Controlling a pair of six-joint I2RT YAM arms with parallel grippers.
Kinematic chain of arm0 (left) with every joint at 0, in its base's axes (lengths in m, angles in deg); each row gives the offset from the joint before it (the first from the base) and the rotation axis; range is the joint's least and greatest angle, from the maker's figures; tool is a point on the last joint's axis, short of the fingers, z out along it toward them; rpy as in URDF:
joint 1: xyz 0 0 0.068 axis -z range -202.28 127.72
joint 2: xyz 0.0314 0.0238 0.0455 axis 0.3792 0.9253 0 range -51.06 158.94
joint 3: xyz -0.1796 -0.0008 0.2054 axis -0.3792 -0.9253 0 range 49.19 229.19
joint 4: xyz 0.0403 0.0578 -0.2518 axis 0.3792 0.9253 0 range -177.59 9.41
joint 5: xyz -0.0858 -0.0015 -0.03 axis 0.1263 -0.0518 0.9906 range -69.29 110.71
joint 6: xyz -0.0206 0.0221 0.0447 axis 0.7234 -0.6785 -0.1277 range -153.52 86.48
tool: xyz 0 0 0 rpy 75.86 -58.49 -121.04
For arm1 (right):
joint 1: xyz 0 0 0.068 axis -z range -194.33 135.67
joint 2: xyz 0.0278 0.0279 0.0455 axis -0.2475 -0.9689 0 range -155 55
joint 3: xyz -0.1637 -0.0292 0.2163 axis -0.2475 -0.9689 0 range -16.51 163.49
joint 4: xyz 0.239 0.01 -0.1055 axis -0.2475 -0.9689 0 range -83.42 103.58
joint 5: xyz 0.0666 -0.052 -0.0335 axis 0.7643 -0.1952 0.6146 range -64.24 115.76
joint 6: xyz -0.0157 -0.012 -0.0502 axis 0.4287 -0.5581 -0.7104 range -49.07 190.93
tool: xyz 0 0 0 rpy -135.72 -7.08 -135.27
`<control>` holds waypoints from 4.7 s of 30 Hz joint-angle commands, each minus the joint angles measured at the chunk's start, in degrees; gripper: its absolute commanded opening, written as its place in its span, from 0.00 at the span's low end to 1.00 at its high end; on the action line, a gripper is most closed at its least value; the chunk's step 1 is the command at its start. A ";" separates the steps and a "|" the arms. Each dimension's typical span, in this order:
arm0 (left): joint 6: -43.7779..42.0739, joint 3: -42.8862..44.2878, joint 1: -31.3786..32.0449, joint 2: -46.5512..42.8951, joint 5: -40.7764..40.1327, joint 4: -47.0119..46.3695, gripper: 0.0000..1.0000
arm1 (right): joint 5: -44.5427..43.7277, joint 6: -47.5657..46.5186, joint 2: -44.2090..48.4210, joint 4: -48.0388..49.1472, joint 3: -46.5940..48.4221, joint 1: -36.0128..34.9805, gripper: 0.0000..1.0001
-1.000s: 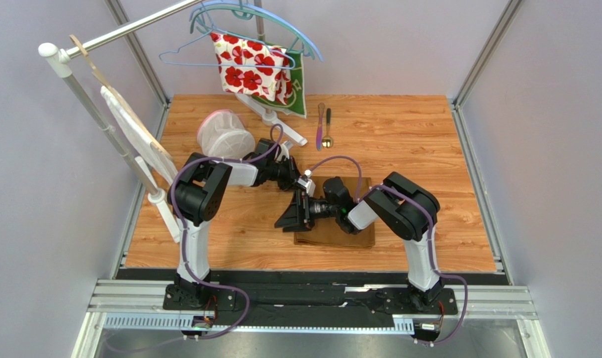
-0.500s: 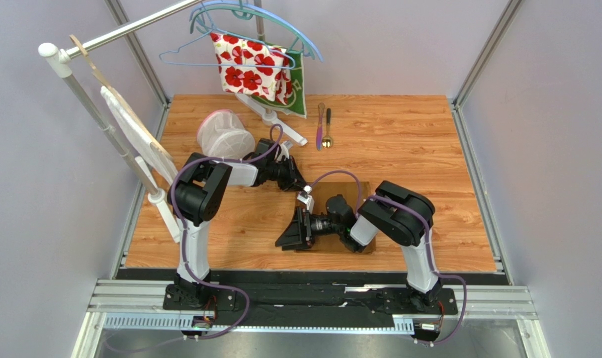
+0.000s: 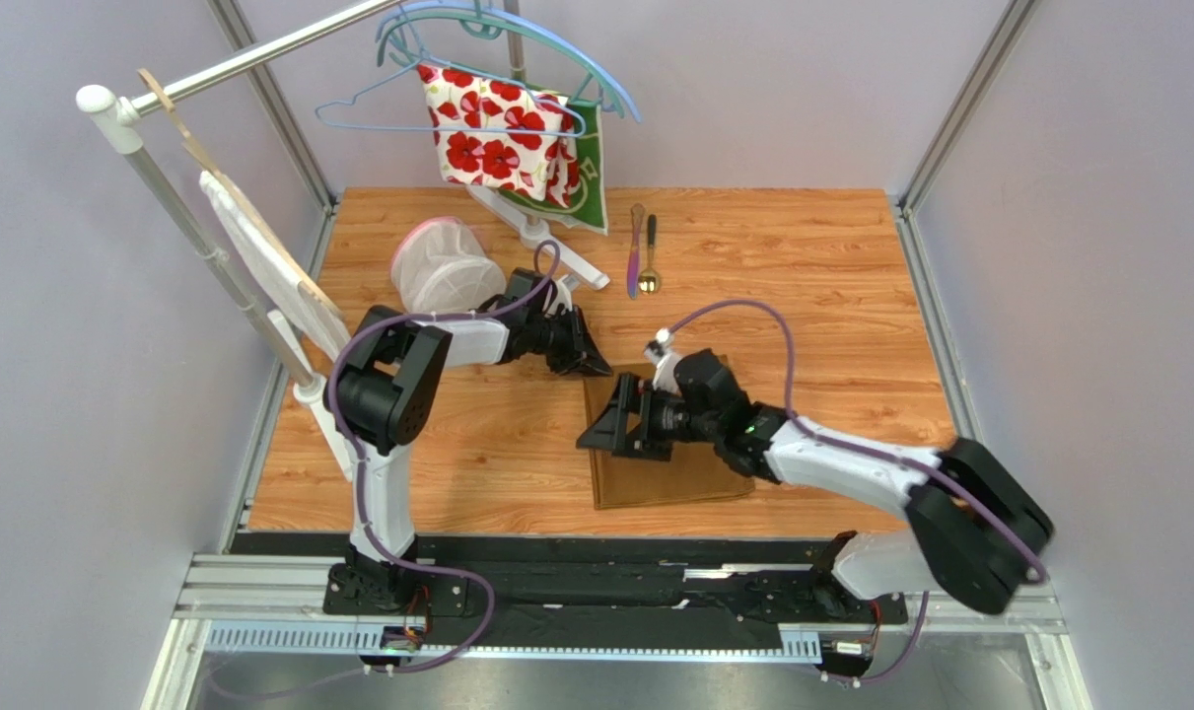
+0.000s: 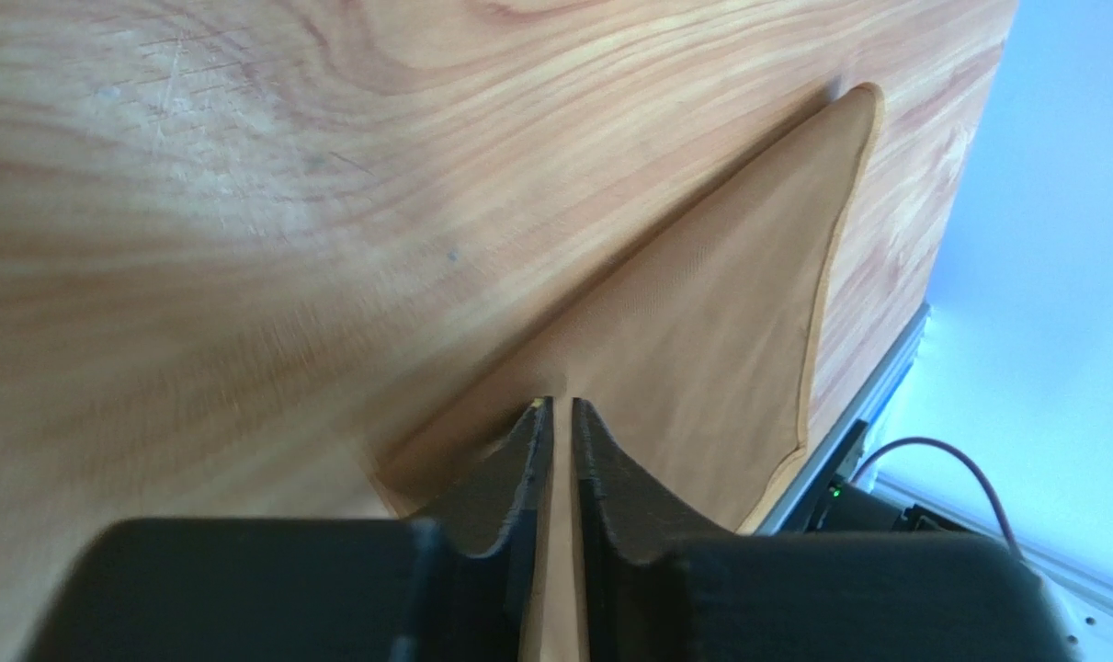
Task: Fold the napkin into a case and place the utensils inside
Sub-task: Smooth out the square-folded napkin at the center of the board, then pick up the top corner of the square-folded napkin from the center of the board, then fold the top corner of the square-folded napkin at the center of the board.
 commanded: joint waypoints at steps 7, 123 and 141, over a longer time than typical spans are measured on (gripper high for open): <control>-4.86 1.09 1.81 -20.72 -6.06 12.30 0.34 | -22.93 -13.84 18.79 -53.91 -2.40 26.05 0.78; 1.91 -28.10 13.06 -51.50 -20.74 15.03 0.39 | -1.93 -11.47 -40.53 -31.69 50.15 13.15 0.06; 4.10 -26.61 18.51 -37.00 -7.57 -5.71 0.33 | 0.08 -21.75 -25.17 -37.23 44.99 17.01 0.71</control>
